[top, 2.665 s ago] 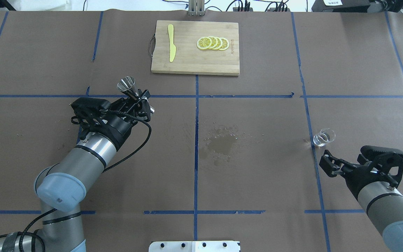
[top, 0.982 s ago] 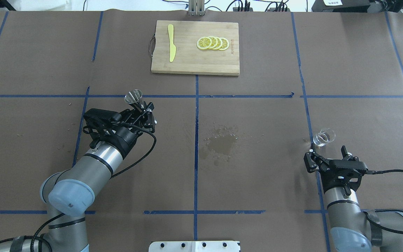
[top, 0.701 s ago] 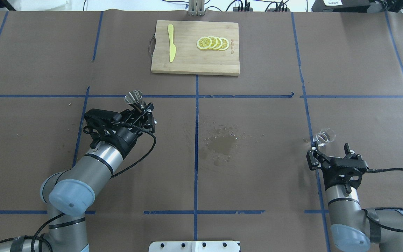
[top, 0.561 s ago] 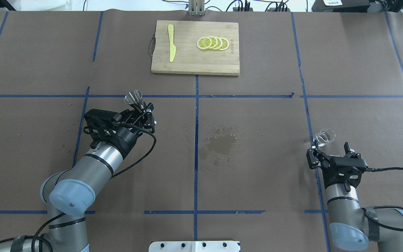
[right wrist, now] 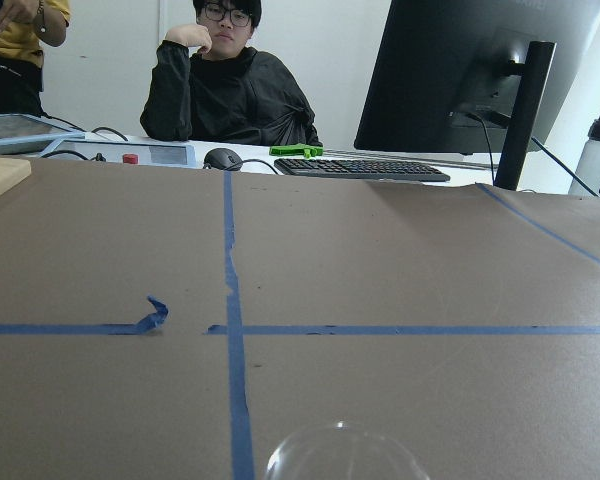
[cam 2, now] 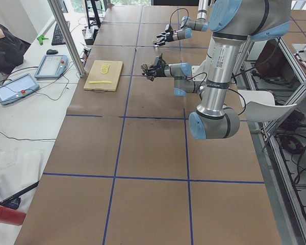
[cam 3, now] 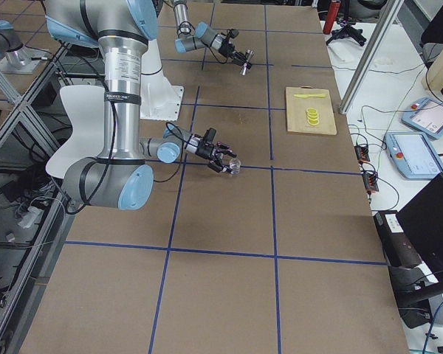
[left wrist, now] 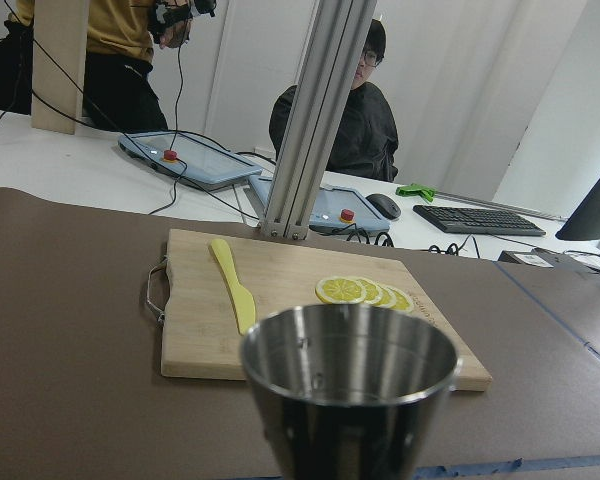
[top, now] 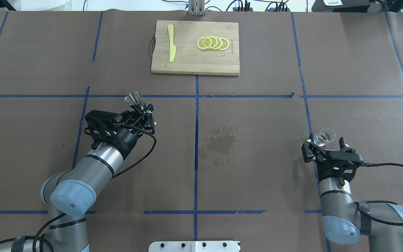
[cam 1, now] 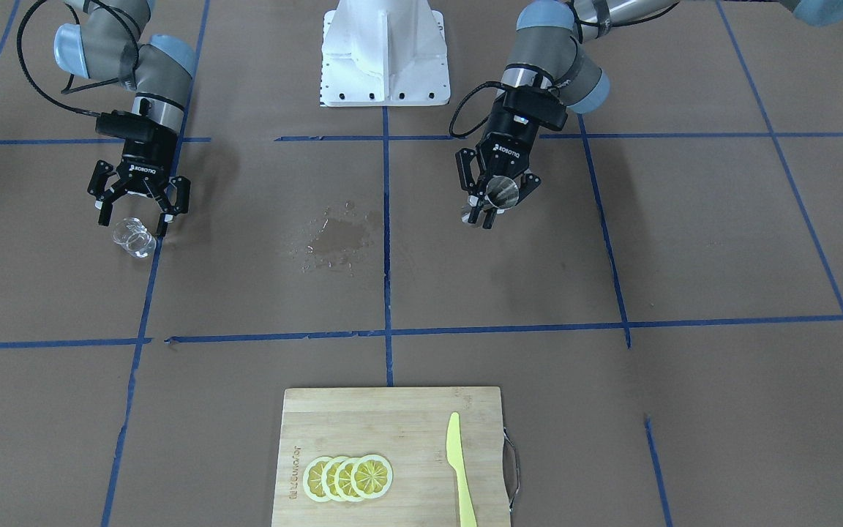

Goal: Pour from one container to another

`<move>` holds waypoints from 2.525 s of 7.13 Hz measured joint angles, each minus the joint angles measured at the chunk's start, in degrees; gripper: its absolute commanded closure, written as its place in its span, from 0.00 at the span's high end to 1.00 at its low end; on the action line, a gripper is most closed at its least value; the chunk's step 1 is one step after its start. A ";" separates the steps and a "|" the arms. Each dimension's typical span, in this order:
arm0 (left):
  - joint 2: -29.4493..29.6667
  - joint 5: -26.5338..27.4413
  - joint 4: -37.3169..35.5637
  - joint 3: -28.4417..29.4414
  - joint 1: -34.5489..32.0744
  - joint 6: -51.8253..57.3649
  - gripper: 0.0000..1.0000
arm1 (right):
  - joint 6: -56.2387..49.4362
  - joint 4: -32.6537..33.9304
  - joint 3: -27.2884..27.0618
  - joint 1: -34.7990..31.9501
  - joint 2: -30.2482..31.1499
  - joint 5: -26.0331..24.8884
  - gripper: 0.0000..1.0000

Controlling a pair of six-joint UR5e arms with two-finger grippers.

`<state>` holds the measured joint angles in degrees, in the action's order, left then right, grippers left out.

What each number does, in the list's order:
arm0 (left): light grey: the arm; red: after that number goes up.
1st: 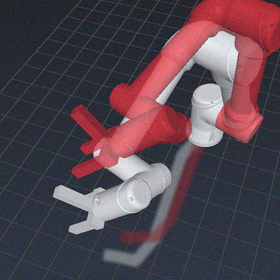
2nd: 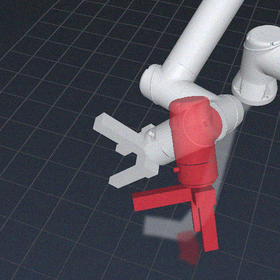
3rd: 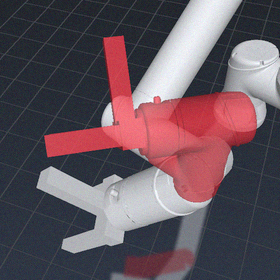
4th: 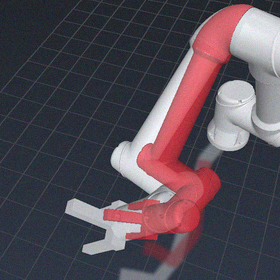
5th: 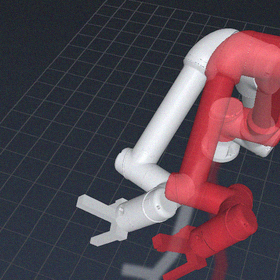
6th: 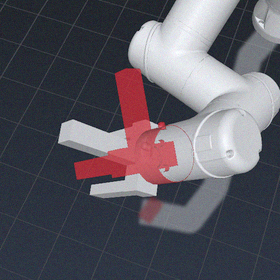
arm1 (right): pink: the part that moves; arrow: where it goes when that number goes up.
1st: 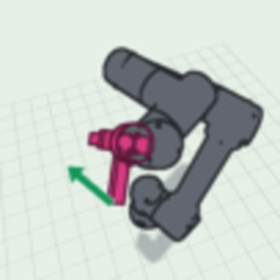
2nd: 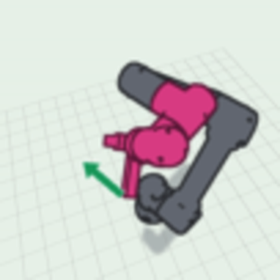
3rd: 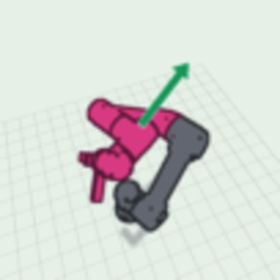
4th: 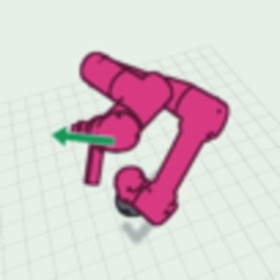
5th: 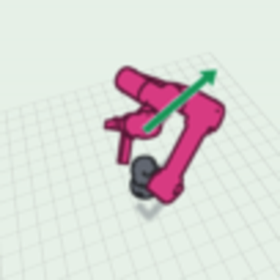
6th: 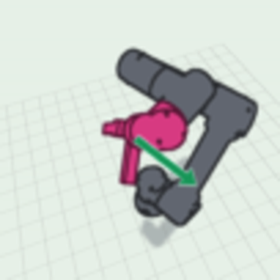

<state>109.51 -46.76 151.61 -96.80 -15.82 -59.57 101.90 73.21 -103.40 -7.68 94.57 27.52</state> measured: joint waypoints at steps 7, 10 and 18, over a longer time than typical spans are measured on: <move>-0.09 -0.05 0.00 -0.26 0.00 0.07 0.00 | 0.57 0.00 2.99 -1.33 -2.27 1.02 0.99; -0.09 -0.11 -0.04 -0.25 0.00 0.07 0.00 | 0.54 0.00 3.02 -1.48 -2.48 1.98 0.94; -0.16 -0.12 -0.09 -0.16 0.00 0.12 0.00 | 0.47 0.00 3.02 -2.19 -2.55 3.93 0.28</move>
<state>109.35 -46.88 151.52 -96.96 -15.82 -59.44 102.37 73.21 -100.37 -9.87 92.02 31.45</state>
